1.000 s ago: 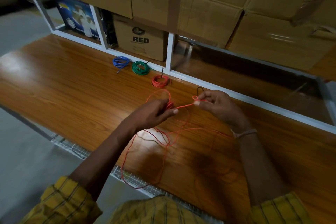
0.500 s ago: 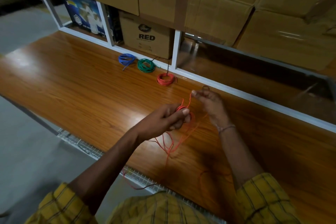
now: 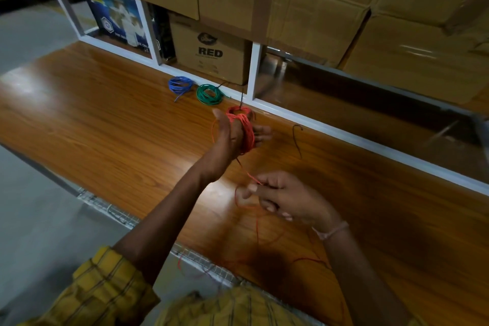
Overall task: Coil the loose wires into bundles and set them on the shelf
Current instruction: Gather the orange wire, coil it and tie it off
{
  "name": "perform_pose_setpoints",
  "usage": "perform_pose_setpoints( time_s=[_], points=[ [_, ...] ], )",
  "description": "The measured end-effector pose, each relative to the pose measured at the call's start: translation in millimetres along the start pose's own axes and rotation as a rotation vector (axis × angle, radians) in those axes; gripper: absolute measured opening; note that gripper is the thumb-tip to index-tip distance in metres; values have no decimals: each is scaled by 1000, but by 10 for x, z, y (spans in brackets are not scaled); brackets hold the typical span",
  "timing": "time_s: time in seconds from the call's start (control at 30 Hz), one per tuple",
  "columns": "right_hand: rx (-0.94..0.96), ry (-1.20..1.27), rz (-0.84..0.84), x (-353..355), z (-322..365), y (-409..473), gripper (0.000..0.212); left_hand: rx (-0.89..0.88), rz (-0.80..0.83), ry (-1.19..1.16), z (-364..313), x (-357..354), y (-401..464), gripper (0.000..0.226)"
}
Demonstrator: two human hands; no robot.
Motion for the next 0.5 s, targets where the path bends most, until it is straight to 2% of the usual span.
perform_pose_setpoints(
  time_s=[0.03, 0.1, 0.2, 0.3, 0.37, 0.43, 0.5],
  points=[
    [23, -35, -2, 50, 110, -60, 28, 16, -15, 113, 35, 35, -4, 138],
    [105, -29, 0, 194, 367, -154, 26, 9, 11, 350, 77, 17, -37, 128],
    [245, 271, 67, 434, 641, -214, 18, 17, 72, 507, 66, -78, -96, 114],
    [349, 646, 63, 735, 751, -190, 19, 85, 159, 510, 68, -158, -156, 115],
    [384, 807, 25, 892, 764, -123, 23, 106, 251, 418, 60, -253, -232, 112],
    [382, 907, -33, 1013, 689, 10, 26, 97, 360, 277, 7, -377, -305, 113],
    [323, 896, -119, 1071, 496, 189, 26, 52, 460, 105, -128, -494, -352, 124]
  ],
)
Point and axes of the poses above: each hand's wrist, its own y-axis towards the middle knuckle, its own x-axis out of the back of the hand, z = x × y, the point moved 10 cm from there along y, towards the middle knuckle, and after that the axes turned 6 degrees about y, right-handed, at the moved point
